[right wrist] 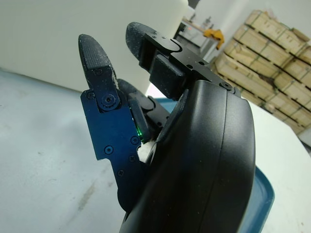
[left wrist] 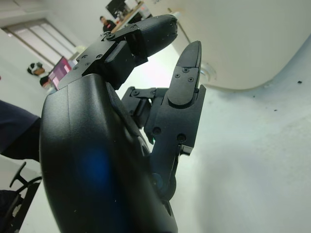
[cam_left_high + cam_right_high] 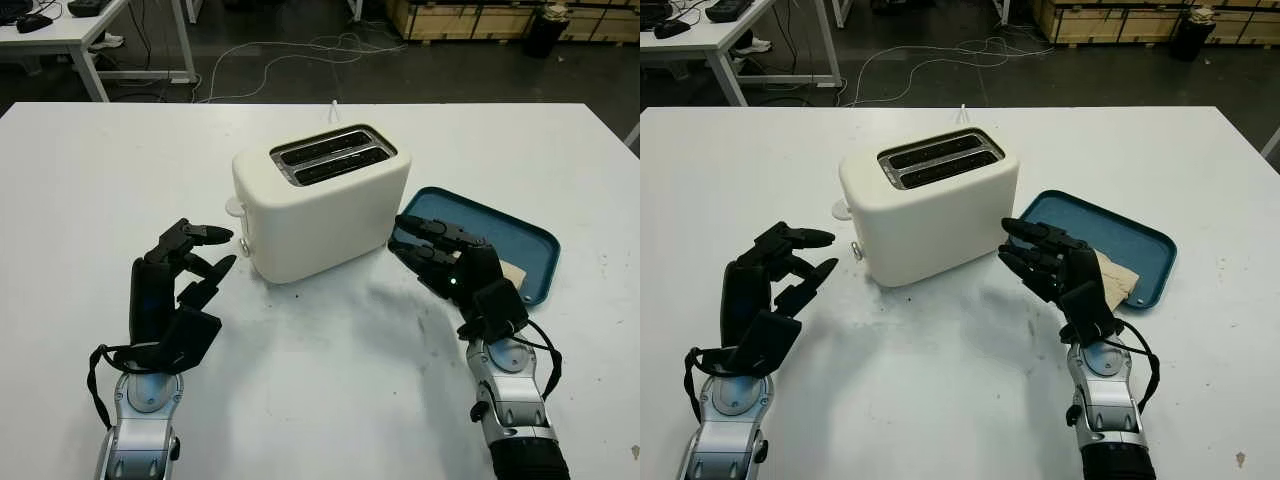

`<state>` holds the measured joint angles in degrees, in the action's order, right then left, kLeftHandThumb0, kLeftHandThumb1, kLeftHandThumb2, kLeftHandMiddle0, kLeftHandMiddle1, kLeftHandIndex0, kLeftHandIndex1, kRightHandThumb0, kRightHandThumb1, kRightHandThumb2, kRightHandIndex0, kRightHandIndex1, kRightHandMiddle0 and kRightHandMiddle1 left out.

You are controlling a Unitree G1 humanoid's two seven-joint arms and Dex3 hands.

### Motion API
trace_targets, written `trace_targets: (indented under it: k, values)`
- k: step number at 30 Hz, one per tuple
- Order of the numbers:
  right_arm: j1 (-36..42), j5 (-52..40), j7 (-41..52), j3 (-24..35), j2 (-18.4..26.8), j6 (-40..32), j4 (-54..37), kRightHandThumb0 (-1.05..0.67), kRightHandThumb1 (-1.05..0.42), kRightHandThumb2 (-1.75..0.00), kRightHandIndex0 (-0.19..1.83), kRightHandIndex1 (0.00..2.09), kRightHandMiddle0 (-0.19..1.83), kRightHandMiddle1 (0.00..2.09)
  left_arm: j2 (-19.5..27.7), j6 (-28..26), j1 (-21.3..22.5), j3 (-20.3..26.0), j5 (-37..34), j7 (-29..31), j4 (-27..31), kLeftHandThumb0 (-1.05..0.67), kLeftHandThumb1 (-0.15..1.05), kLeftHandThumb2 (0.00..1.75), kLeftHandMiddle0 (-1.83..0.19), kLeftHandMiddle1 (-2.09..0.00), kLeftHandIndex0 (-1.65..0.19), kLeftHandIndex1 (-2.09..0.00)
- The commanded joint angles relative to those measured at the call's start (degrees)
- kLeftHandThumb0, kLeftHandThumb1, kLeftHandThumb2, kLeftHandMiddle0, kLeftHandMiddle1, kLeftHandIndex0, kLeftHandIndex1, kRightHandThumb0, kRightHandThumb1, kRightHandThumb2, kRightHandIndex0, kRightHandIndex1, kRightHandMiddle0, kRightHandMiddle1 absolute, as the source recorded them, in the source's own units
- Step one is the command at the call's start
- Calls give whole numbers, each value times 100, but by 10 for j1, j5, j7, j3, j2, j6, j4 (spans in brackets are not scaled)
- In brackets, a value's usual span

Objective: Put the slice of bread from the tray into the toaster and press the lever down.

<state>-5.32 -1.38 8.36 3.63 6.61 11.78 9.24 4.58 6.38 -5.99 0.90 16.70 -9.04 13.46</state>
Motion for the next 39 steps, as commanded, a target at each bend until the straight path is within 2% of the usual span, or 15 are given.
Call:
trace_targets:
  k: [1,11,16,23,26,30,36,39]
  values:
    - [0,-7,4,2,5,-9,-11,-53,-80,0,104,3,99,0,-2,7,7,-4,3,-4,-4,-22,92,14,-66,-160,-62,-98]
    - [-4,-25,30,11,15,9,-5,-54,-80,0,105,4,99,0,-8,16,18,-13,8,-16,-13,-24,92,14,-66,-162,-61,-103]
    - [17,-34,60,5,23,45,-39,-55,-80,0,107,4,96,0,-11,17,17,-13,8,-19,-14,-22,92,14,-66,-162,-60,-104]
    - [70,12,67,25,71,157,-90,-52,-81,0,104,2,94,0,-10,27,17,-13,3,-19,-22,-22,92,13,-65,-161,-60,-105]
    - [82,42,42,51,89,197,-92,-52,-81,0,102,1,91,0,-10,29,15,-10,-1,-18,-25,-22,92,14,-65,-161,-60,-105]
    - [79,129,-20,81,122,271,-39,-55,-82,-1,97,0,86,0,-6,33,15,-9,4,-19,-28,-22,92,14,-65,-161,-59,-105]
    - [44,325,-207,91,199,405,118,-51,-80,0,85,0,77,0,-7,36,15,-10,8,-20,-31,-24,92,14,-66,-161,-59,-106]
    - [28,411,-293,70,245,418,173,-56,-80,0,74,0,67,0,-6,40,16,-10,7,-20,-34,-23,92,14,-66,-160,-59,-106]
